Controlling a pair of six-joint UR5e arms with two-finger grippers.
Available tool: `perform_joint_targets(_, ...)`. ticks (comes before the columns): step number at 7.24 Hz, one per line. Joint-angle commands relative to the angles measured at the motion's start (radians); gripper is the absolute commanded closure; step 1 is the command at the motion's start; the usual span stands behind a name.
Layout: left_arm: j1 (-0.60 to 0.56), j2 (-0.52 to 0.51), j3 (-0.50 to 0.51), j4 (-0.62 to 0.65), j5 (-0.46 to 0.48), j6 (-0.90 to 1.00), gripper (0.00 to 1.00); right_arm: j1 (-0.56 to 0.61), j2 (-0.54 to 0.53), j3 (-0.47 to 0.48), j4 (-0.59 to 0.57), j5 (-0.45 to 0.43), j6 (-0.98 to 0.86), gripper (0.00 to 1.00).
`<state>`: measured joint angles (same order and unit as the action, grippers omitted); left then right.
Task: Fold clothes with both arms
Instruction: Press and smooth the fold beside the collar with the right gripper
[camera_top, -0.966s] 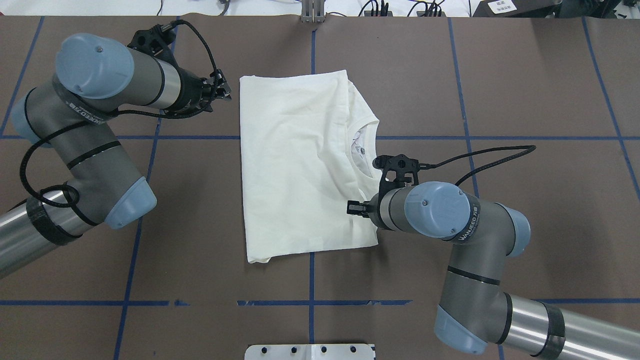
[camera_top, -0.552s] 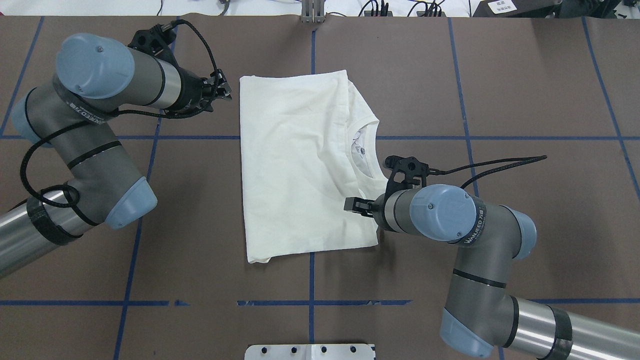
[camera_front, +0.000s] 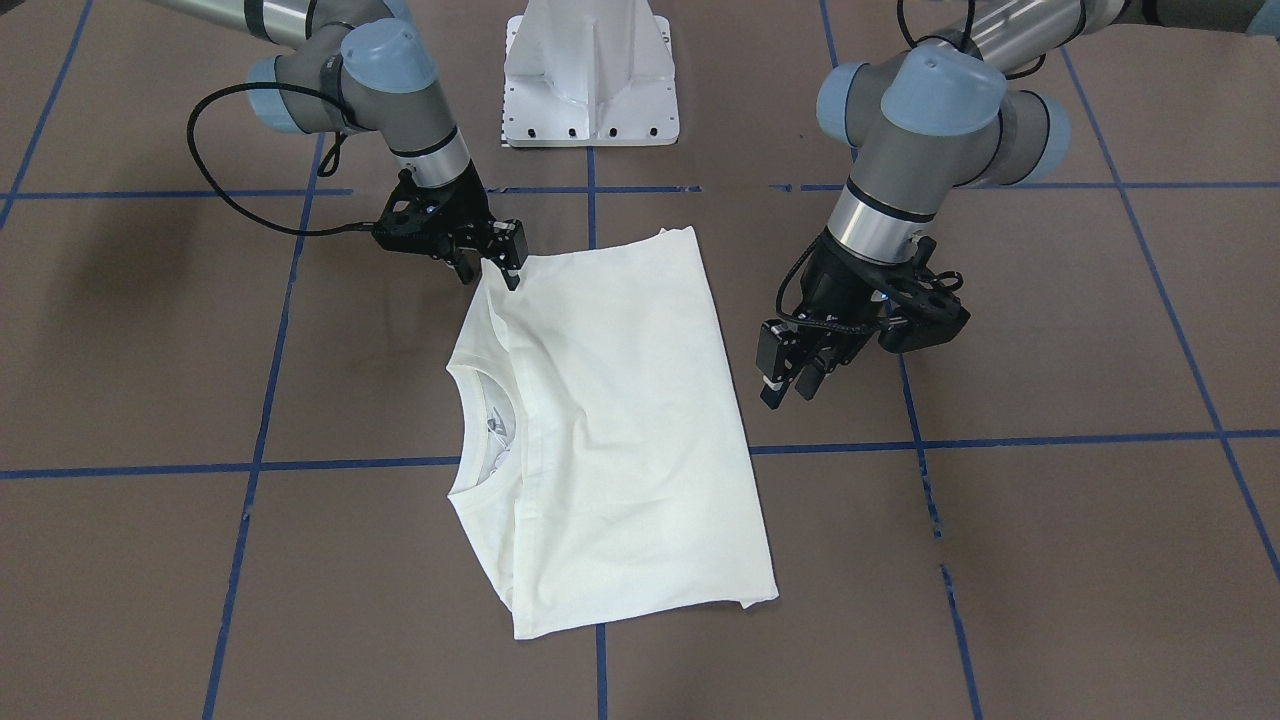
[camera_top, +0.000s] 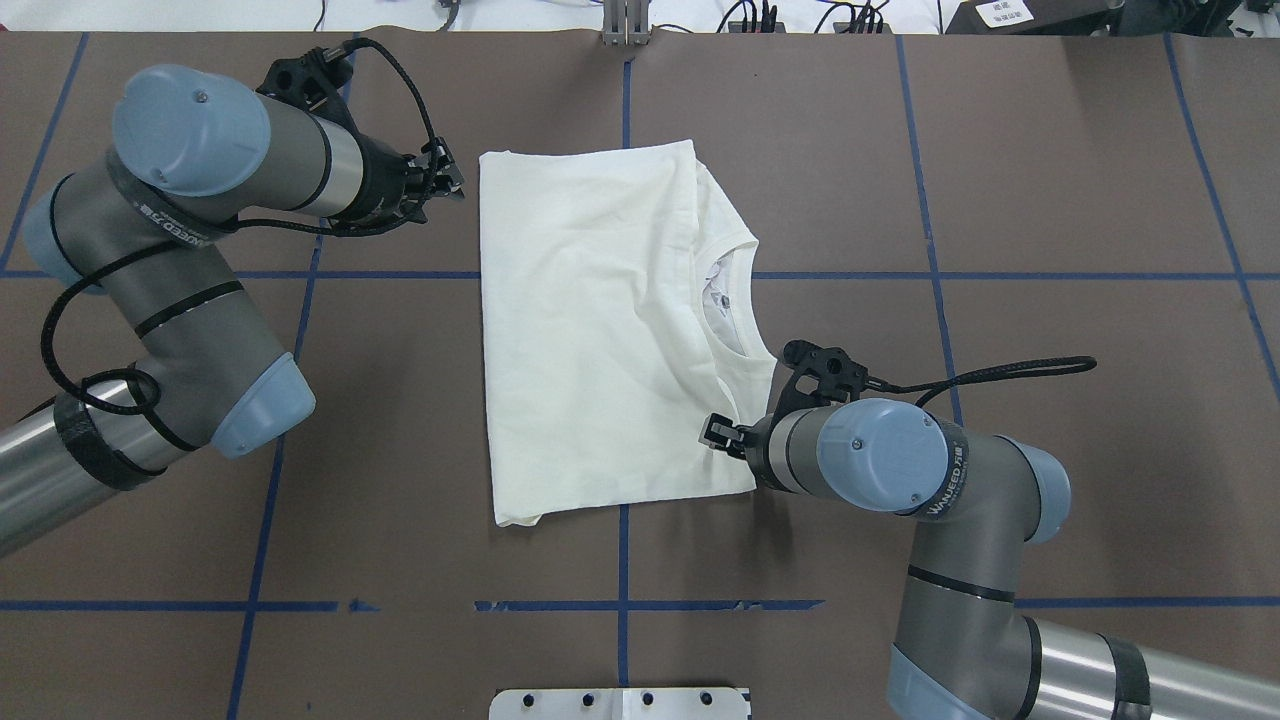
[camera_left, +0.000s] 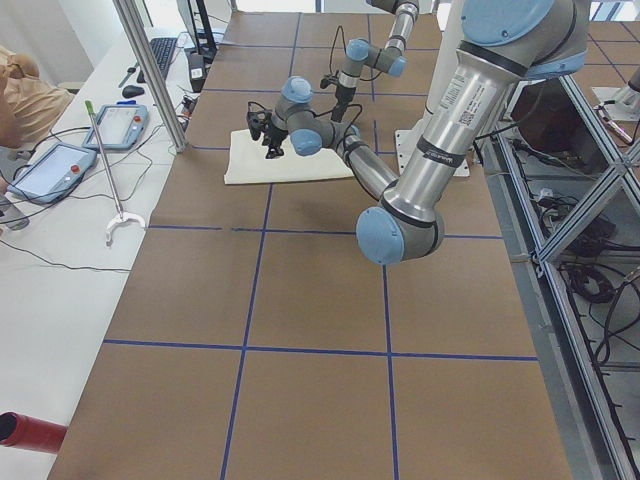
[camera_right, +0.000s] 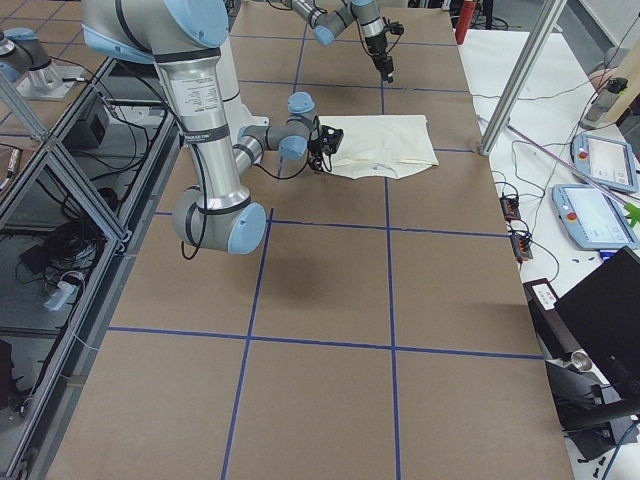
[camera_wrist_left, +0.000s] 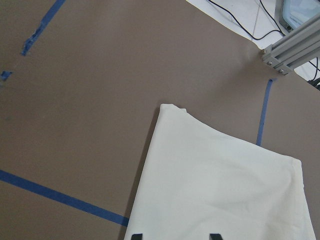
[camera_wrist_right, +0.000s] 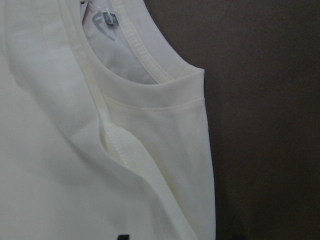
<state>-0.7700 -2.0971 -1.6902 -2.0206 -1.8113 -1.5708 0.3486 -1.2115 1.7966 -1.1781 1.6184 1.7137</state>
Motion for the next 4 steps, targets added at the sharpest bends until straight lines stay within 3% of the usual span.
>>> perform_joint_targets(1,0.0,-0.004,-0.002,0.008,0.001,0.0,0.46,-0.016,-0.006,0.0,-0.002,0.0,0.018,0.62)
perform_joint_targets(2,0.0,-0.004,-0.002,0.008,0.001,0.0,0.46,-0.017,-0.013,0.0,-0.002,0.001,0.018,0.94)
perform_joint_targets(3,0.0,-0.004,-0.002,0.008,0.001,0.0,0.46,-0.017,-0.011,0.003,-0.002,0.006,0.015,1.0)
perform_joint_targets(4,-0.002,-0.004,-0.002,0.008,0.001,0.0,0.46,-0.016,-0.01,0.018,-0.003,0.014,0.015,1.0)
